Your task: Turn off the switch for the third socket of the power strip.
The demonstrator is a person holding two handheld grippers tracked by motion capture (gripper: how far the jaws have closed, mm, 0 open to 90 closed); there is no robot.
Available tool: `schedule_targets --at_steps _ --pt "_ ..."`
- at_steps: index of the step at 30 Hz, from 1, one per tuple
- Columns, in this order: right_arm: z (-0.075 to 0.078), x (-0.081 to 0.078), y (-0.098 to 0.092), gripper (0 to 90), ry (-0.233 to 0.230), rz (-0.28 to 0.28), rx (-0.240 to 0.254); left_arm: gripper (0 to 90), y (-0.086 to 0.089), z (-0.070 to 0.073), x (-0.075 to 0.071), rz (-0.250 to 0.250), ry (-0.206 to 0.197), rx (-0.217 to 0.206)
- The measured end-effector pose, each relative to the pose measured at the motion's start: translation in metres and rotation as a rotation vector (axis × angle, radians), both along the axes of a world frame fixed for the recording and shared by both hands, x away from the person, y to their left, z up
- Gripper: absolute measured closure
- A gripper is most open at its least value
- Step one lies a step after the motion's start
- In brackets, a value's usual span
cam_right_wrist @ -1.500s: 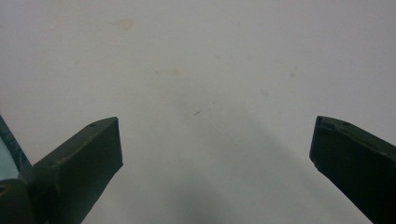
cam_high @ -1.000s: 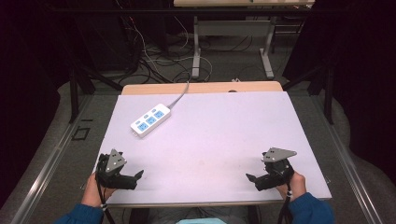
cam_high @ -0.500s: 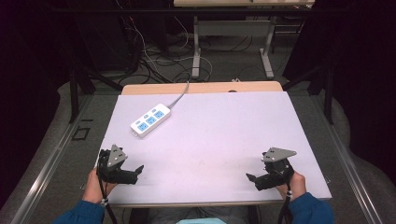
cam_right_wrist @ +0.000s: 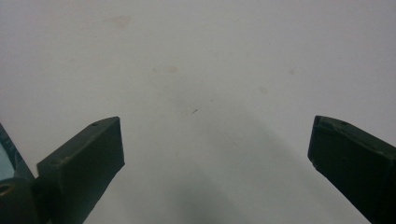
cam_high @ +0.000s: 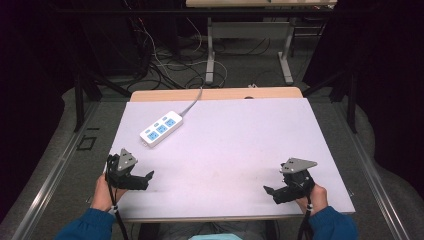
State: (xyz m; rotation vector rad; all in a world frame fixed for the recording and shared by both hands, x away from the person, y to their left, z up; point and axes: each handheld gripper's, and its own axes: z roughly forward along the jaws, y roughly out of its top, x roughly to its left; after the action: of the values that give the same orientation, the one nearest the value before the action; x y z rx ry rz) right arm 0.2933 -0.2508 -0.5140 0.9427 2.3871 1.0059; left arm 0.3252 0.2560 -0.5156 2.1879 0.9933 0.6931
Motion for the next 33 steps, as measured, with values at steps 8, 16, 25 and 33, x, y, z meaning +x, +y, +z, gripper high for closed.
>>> schedule_targets --at_steps 8,16,25,33 --pt "0.000 0.001 -0.002 2.4 -0.008 0.006 0.000 0.3 0.002 -0.001 0.015 0.022 0.009 0.003" --pt "0.000 0.001 -0.001 2.2 0.001 -0.004 0.007 0.3 0.004 0.000 0.027 0.044 0.013 -0.002" --pt "-0.001 0.001 -0.001 2.3 -0.001 0.003 0.006 0.2 0.005 0.001 0.044 0.046 0.030 -0.008" --pt "-0.001 0.001 -0.001 2.3 0.001 0.003 0.003 0.2 0.005 0.003 0.058 0.058 0.037 -0.011"
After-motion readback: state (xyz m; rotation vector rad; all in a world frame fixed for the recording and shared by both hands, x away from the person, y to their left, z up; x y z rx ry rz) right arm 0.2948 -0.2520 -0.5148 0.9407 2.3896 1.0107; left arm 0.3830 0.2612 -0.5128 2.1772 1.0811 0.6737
